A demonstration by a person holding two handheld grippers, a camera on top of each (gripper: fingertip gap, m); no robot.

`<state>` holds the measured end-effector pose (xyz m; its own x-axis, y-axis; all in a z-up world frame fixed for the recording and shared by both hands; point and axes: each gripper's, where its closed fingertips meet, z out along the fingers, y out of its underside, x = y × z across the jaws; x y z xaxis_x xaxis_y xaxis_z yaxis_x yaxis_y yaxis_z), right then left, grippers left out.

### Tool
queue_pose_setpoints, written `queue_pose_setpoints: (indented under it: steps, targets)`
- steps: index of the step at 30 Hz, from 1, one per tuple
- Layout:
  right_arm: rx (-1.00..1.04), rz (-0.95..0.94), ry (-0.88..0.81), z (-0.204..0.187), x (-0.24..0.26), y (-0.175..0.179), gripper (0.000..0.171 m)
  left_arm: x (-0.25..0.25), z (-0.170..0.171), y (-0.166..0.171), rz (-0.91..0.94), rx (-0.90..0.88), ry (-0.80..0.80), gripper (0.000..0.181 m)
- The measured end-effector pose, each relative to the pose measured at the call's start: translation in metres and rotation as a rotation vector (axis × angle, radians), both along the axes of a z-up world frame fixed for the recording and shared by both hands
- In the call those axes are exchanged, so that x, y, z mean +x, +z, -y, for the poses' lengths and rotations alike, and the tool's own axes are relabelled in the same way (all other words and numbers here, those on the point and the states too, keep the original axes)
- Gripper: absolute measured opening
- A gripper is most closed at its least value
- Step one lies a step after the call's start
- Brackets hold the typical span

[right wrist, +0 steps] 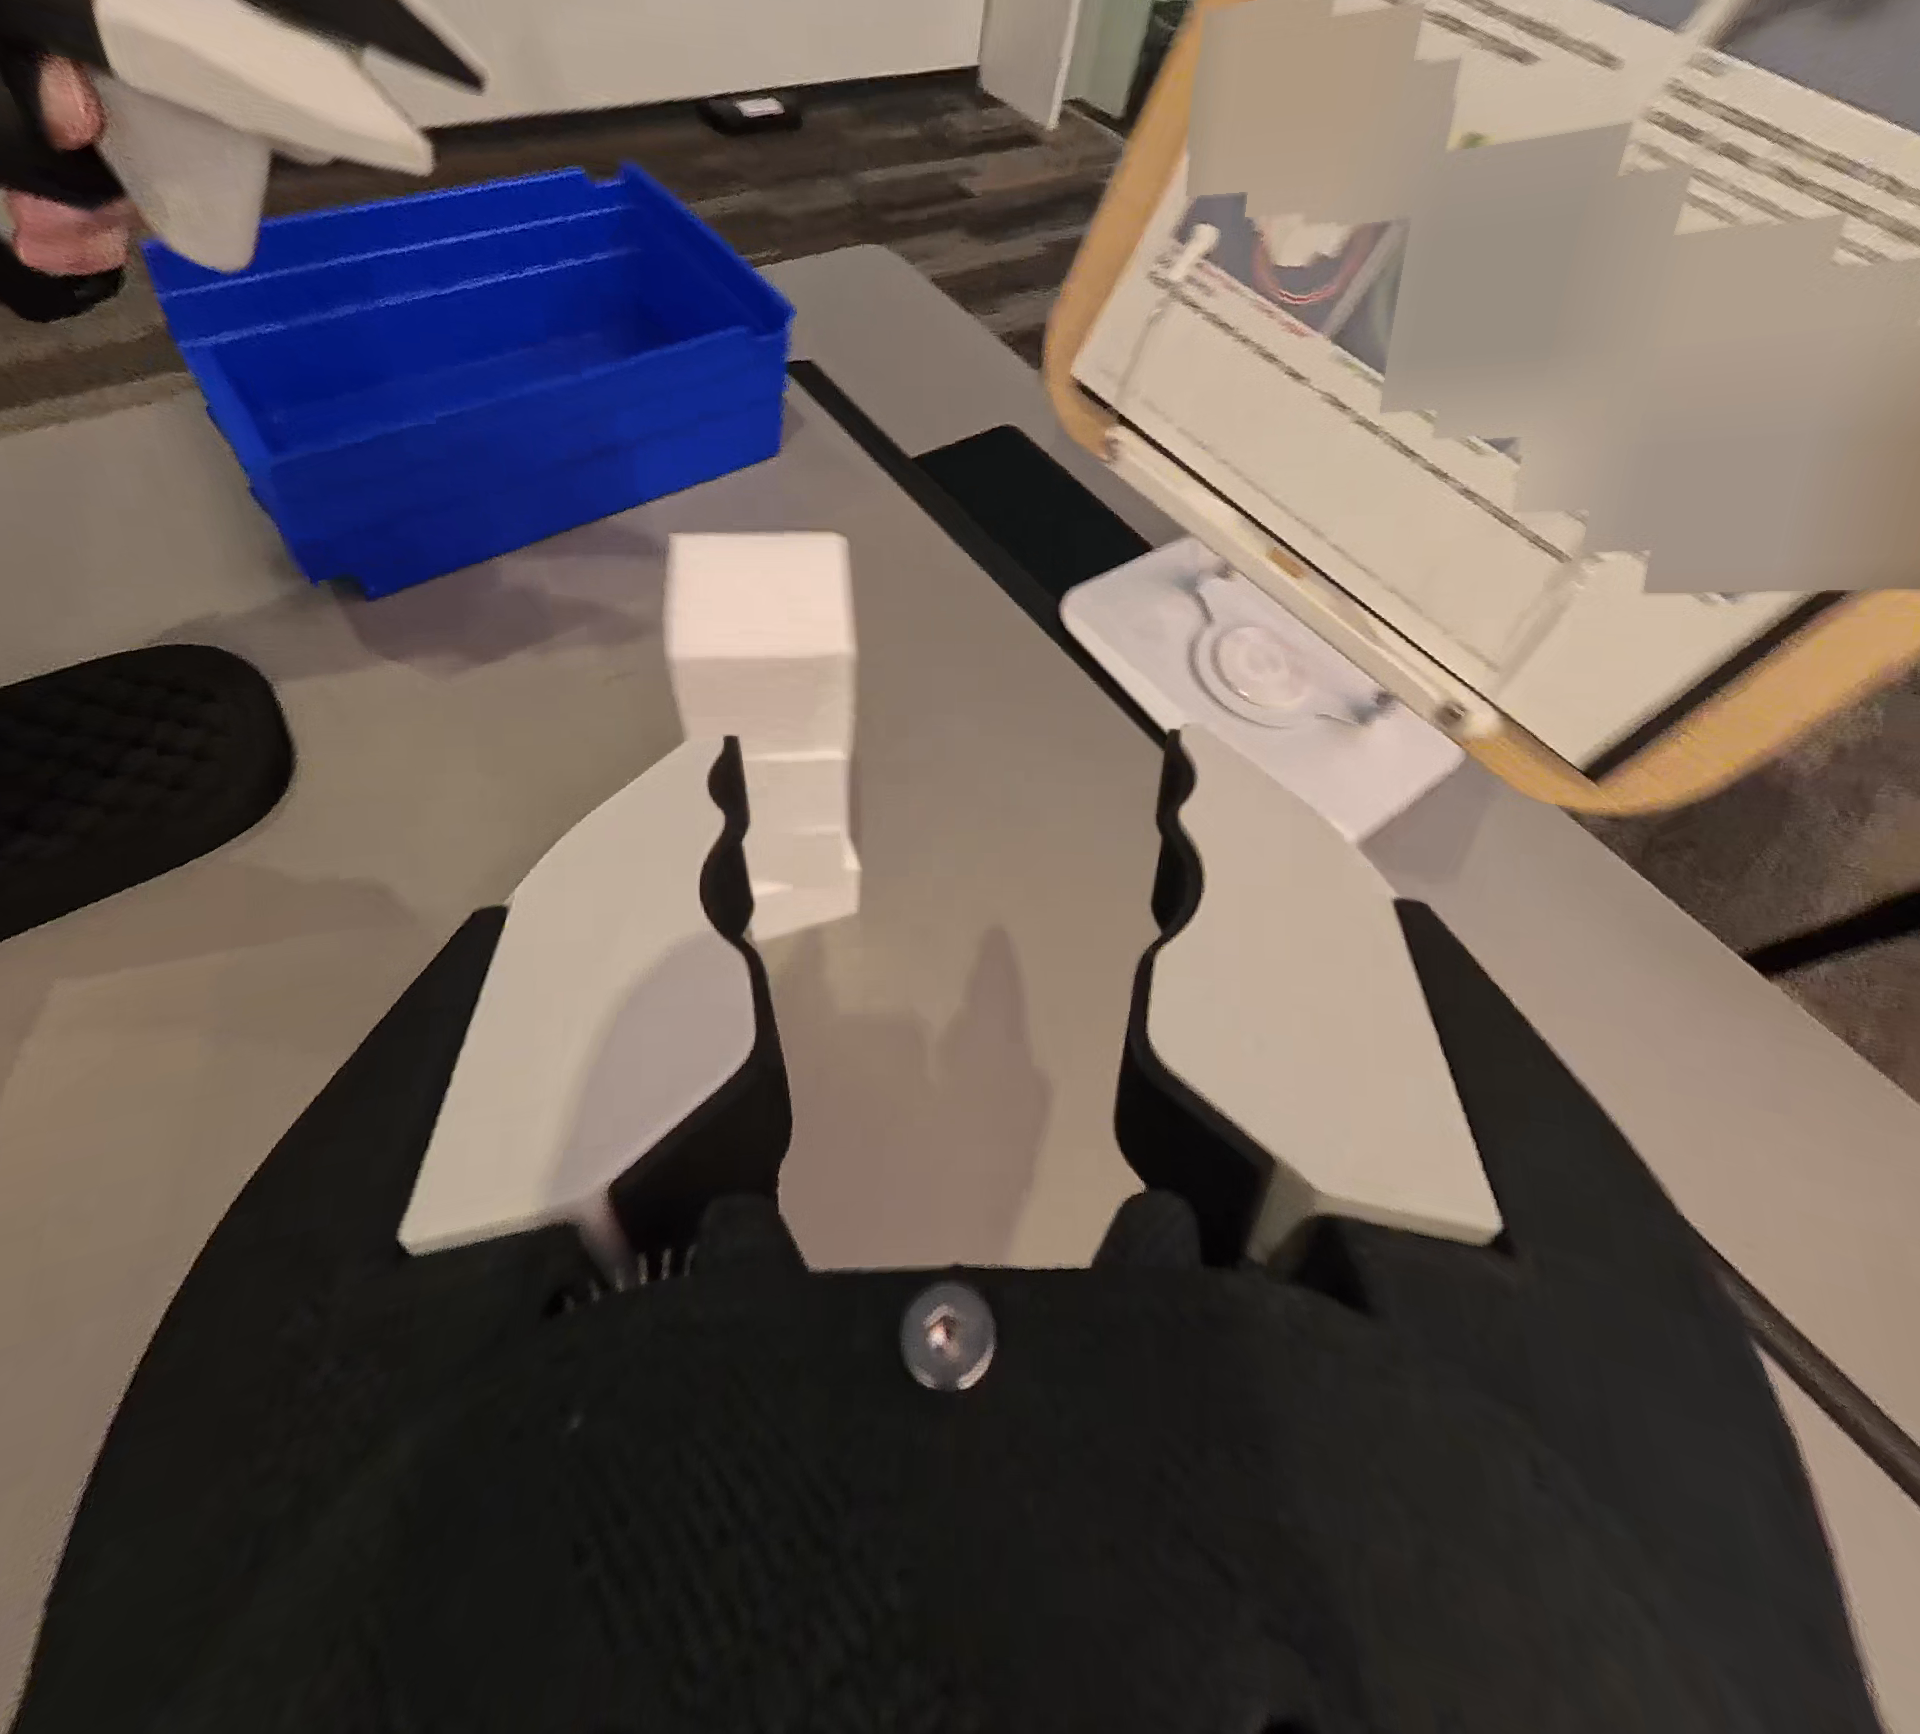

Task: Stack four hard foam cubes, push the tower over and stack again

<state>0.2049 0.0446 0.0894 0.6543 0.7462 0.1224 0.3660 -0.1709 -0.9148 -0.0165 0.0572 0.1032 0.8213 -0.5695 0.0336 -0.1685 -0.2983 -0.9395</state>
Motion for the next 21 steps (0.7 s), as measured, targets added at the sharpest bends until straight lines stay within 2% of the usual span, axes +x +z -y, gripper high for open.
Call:
queue_pose_setpoints:
  steps: [3, 6, 10, 16, 19, 21]
  targets:
    - [-0.041, -0.007, -0.138, -0.012, 0.064, -0.009, 0.071, 0.009, -0.004, -0.026, -0.075, -0.089, -0.047, 0.000]
    - [-0.040, 0.004, -0.317, -0.022, 0.130, -0.008, 0.071, 0.018, -0.013, -0.045, -0.128, -0.124, -0.026, 0.000]
    - [-0.052, -0.128, -0.377, -0.018, 0.173, 0.002, 0.066, 0.021, -0.032, -0.088, -0.155, -0.232, 0.046, 0.000]
    - [-0.063, -0.139, -0.470, -0.015, 0.214, -0.001, 0.066, 0.034, -0.061, -0.177, -0.095, -0.413, 0.100, 0.000]
    - [-0.059, -0.141, -0.501, -0.013, 0.226, 0.000, 0.066, 0.021, -0.065, -0.217, -0.186, -0.515, 0.177, 0.000]
    - [-0.062, -0.148, -0.515, -0.012, 0.232, 0.001, 0.066, 0.008, -0.066, -0.230, -0.272, -0.535, 0.235, 0.000]
